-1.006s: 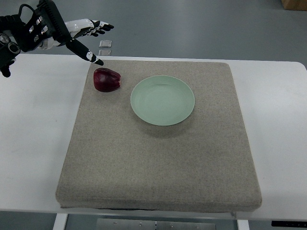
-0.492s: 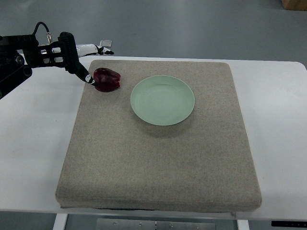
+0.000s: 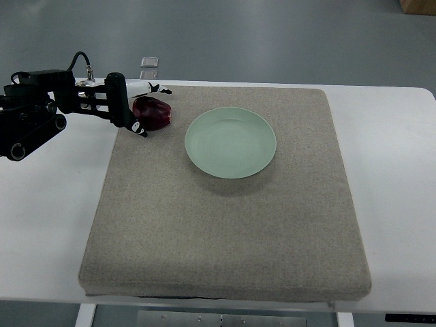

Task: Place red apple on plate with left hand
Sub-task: 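Lower the left hand beside the red apple and curl fingers around it, then close the left hand on the red apple and lift it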

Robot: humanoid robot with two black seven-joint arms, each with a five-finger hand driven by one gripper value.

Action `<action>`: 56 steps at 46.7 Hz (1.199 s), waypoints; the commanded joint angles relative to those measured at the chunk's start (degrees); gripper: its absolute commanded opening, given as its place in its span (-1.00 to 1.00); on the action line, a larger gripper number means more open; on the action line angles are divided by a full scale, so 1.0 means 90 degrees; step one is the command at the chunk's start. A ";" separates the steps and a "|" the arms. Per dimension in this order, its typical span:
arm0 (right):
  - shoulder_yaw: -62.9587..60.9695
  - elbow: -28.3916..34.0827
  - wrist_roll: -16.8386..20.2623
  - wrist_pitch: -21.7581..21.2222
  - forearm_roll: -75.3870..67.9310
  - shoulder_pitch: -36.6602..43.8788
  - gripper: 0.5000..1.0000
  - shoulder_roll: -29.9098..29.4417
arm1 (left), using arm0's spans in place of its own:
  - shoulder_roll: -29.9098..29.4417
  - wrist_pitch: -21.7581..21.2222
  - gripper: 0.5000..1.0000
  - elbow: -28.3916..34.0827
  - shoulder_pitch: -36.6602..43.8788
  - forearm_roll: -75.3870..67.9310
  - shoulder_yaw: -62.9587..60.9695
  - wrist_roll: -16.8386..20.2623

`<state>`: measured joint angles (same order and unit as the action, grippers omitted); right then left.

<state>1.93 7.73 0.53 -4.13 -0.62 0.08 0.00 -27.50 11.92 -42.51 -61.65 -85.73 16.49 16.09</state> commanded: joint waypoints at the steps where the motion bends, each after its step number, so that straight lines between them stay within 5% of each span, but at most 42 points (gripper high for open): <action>1: 0.0000 0.0000 0.0000 0.0000 0.0000 0.0001 0.73 0.0000 | -0.0002 -0.0006 0.93 0.0026 -0.0006 -0.0084 -0.0006 -0.0001; 9: 0.0000 0.0000 0.0000 0.0000 0.0000 0.0001 0.73 0.0000 | -0.0002 -0.0006 0.87 0.0026 -0.0006 -0.0113 0.0004 -0.0001; 31: 0.0000 0.0000 0.0000 0.0000 0.0000 0.0001 0.72 0.0000 | 0.0057 0.0004 0.23 0.0134 0.0014 -0.0133 -0.0075 -0.0001; 37: 0.0000 0.0000 0.0000 0.0000 0.0000 0.0001 0.73 0.0000 | 0.0047 0.0004 -0.55 0.0134 0.0014 -0.0181 -0.0084 -0.0001; 42: 0.0000 0.0000 0.0000 0.0000 0.0000 0.0001 0.73 0.0000 | 0.0028 -0.0006 -1.00 0.0134 -0.0064 -0.0182 -0.0065 -0.0001; 56: 0.0000 0.0000 0.0000 0.0000 0.0000 0.0001 0.72 0.0000 | -0.0216 0.0062 -1.00 -0.0178 -0.0737 0.0004 0.0072 0.0067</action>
<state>1.93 7.74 0.52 -4.13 -0.62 0.10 0.00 -28.55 12.38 -42.81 -66.81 -86.25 16.88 16.23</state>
